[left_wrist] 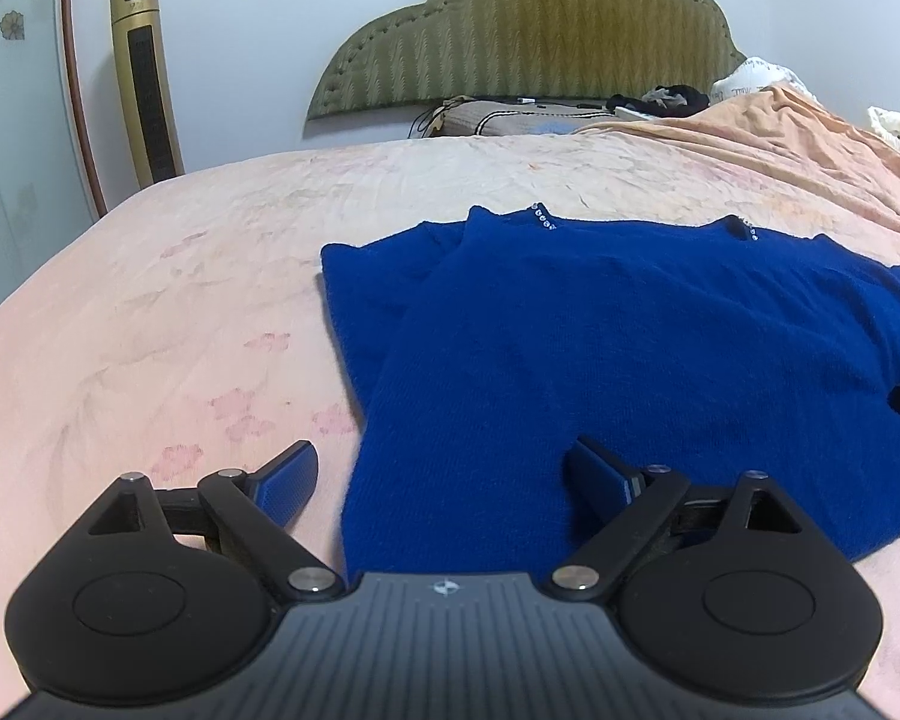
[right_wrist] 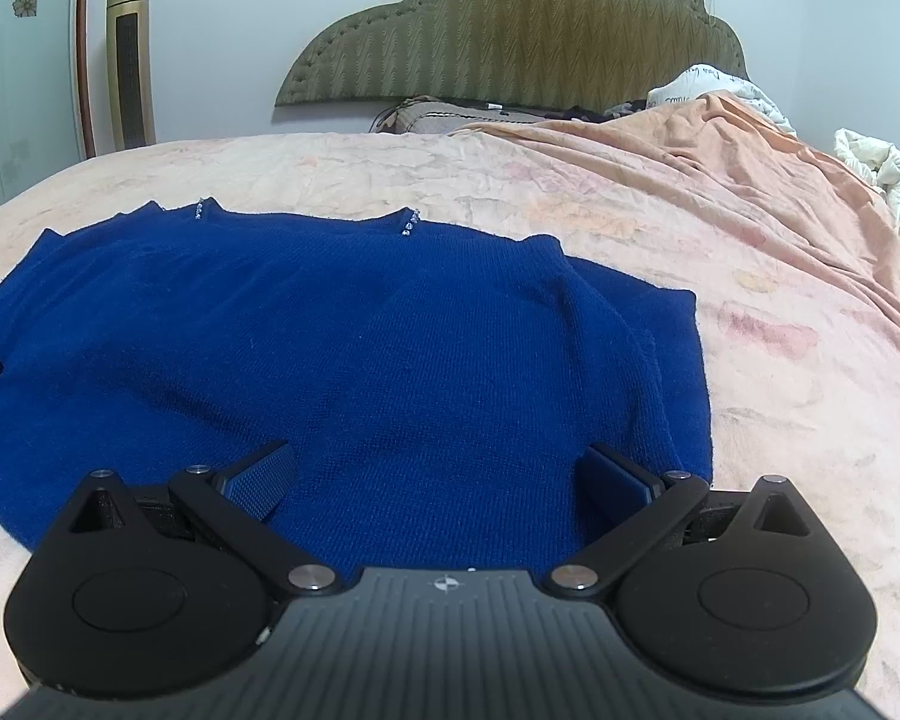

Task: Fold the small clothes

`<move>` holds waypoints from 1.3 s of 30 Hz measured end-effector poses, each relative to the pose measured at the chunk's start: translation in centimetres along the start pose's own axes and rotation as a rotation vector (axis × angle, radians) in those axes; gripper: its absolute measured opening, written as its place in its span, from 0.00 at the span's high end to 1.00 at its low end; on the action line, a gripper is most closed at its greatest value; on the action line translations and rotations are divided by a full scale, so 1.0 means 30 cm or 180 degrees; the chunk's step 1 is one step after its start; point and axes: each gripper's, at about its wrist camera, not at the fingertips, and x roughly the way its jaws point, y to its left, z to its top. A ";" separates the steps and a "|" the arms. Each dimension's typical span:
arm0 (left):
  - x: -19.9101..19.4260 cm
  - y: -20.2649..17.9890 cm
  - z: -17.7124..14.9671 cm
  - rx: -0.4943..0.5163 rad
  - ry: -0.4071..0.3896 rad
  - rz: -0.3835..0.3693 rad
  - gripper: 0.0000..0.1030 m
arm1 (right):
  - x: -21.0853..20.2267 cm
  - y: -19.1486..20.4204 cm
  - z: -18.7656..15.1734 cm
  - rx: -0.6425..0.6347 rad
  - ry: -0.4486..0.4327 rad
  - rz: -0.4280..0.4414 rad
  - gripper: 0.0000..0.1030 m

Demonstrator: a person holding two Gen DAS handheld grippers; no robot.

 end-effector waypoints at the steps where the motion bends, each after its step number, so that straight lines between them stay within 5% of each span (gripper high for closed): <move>1: -0.001 0.001 0.000 -0.0008 0.0002 -0.0004 0.11 | 0.000 0.000 0.000 0.0000 0.0000 0.0000 0.00; 39: 0.009 0.015 0.002 -0.0137 0.0080 0.0018 0.00 | -0.002 0.003 -0.001 0.0042 0.0029 -0.0016 0.00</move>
